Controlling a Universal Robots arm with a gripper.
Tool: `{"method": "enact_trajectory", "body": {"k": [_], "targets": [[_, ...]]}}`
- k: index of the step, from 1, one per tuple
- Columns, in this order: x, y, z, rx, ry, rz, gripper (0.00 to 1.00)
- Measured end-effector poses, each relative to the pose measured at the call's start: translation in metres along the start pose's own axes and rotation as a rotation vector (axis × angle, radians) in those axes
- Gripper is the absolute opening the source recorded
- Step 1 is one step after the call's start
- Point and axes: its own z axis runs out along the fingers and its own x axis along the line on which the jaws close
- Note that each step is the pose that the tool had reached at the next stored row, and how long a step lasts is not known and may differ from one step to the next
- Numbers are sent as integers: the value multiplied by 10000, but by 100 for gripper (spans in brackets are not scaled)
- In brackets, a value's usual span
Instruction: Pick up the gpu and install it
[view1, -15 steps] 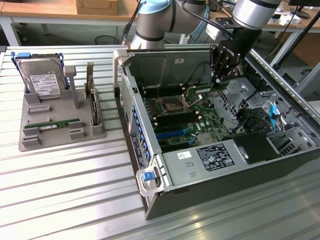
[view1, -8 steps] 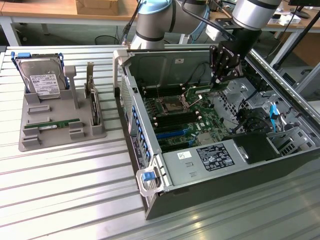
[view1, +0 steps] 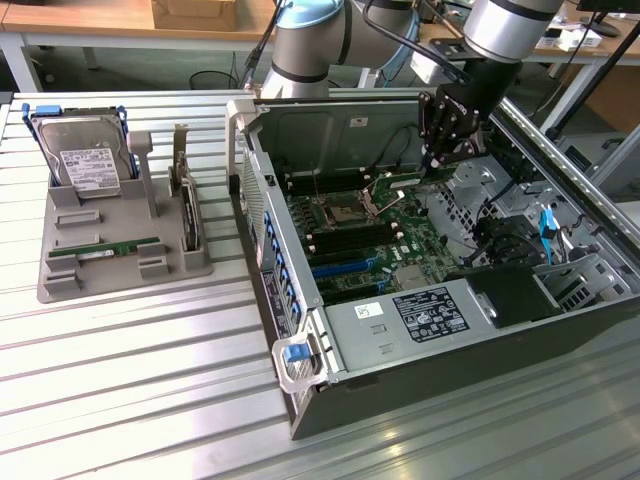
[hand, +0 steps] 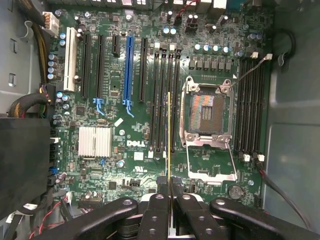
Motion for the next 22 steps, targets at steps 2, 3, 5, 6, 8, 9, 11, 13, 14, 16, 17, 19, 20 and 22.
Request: {"method": "enact_trajectory", "body": {"k": [2,3,5,6,8,9,11,13,14,16,17,19,20,22], "targets": [[0,0,3,0,0,0,13],[0,0,7,0,1,0,13],[0,0,12,0,0,0,13],[0,0,14,0,1,0,13],[0,-1,19,0,1,0,13],[0,-1,22,0,1,0,13],[0,-1,24,0,0,0,13],[0,-1,28,0,0,0,13],[0,-1,30,0,1,0,13],[0,-1,35,0,0,0,13],[0,-1,38,0,1,0,13],[0,-2,41,0,1,0,13],[0,-2,43,0,0,0,13],[0,-2,46,0,0,0,13]]}}
